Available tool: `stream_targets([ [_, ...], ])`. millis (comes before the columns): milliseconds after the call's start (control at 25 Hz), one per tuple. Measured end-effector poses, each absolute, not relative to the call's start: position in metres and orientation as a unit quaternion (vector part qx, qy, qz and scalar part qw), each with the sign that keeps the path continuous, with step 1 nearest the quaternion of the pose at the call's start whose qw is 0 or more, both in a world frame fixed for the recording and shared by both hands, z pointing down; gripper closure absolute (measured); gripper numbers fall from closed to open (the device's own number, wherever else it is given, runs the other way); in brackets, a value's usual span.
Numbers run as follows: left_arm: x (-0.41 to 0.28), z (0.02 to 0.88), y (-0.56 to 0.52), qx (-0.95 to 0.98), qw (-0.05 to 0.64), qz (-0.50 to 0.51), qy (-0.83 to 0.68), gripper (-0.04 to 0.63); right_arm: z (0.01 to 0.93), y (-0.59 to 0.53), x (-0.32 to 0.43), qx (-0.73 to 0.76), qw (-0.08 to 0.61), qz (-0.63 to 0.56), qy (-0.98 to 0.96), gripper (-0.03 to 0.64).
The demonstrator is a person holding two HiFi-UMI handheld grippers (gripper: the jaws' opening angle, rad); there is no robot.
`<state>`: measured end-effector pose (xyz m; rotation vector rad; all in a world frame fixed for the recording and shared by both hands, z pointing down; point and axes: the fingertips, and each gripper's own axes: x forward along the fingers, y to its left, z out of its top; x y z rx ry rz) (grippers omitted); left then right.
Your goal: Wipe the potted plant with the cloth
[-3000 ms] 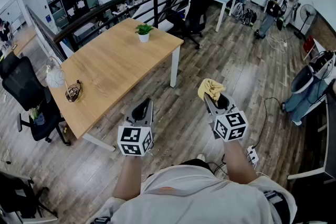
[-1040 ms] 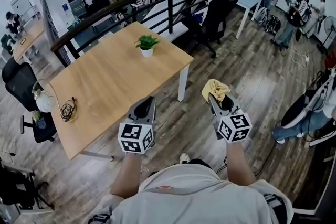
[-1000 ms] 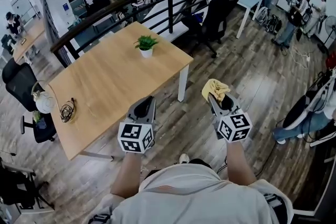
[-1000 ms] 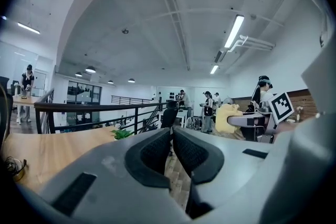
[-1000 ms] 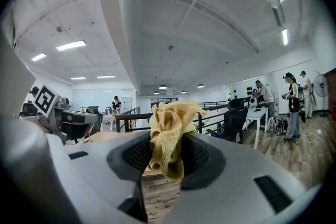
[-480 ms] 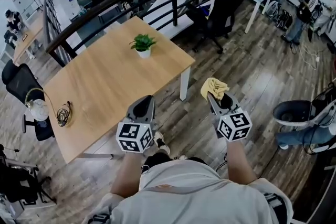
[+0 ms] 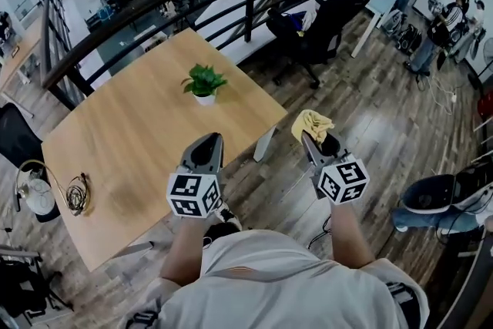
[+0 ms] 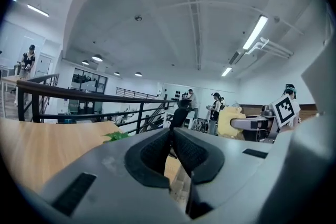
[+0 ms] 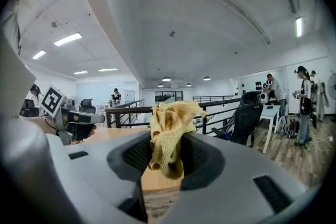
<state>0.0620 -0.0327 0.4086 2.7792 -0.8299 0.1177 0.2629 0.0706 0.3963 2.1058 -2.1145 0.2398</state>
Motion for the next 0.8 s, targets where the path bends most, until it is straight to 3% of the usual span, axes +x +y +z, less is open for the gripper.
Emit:
stream_targets([
  [360,0.037,0.419,-0.184,0.933,0.154,0.048,-0.322,0.568,0.406,-0.084,0.25,0.674,0.099,0.106,-0.724,0.428],
  [800,0.033,0.468,-0.261,0.888,0.202,0.092,-0.403,0.568,0.46,-0.21,0.258,0.586,0.111,0.158,-0.787,0.428],
])
